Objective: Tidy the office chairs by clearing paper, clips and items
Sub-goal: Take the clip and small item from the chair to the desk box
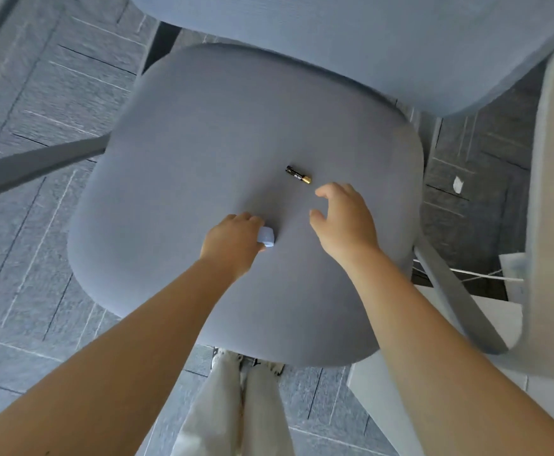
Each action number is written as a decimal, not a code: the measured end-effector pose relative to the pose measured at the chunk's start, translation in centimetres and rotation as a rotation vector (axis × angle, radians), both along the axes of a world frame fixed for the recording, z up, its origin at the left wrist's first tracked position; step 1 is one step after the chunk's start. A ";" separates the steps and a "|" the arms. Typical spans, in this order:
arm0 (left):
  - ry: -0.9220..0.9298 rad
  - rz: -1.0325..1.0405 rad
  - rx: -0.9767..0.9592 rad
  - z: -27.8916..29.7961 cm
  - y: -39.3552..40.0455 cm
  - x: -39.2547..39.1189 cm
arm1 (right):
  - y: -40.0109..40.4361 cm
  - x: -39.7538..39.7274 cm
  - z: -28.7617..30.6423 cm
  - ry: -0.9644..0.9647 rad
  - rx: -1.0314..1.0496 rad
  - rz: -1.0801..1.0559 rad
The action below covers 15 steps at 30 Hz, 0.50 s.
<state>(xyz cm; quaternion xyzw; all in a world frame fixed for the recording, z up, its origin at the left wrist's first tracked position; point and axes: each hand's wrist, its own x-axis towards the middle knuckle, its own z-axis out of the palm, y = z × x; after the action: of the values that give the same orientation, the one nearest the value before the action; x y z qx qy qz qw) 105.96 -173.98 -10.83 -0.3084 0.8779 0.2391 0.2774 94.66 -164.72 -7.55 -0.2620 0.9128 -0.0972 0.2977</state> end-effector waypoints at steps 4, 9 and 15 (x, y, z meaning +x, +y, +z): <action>0.080 0.077 -0.048 0.7 -2.6 -1.8 | -2.4 -1.0 -1.8 0.032 0.004 -0.008; 0.177 0.116 -0.116 0.5 -5.8 -3.3 | -4.9 -1.7 -4.5 0.059 0.053 -0.006; 0.220 0.124 -0.095 0.0 -6.7 -3.2 | -5.4 -1.6 -5.8 0.094 0.101 -0.040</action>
<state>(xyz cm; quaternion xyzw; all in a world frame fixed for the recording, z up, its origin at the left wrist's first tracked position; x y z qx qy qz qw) 102.78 -180.63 -10.85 -0.3469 0.8926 0.2462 0.1492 93.10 -170.12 -13.33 -0.2327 0.9346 -0.0445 0.2652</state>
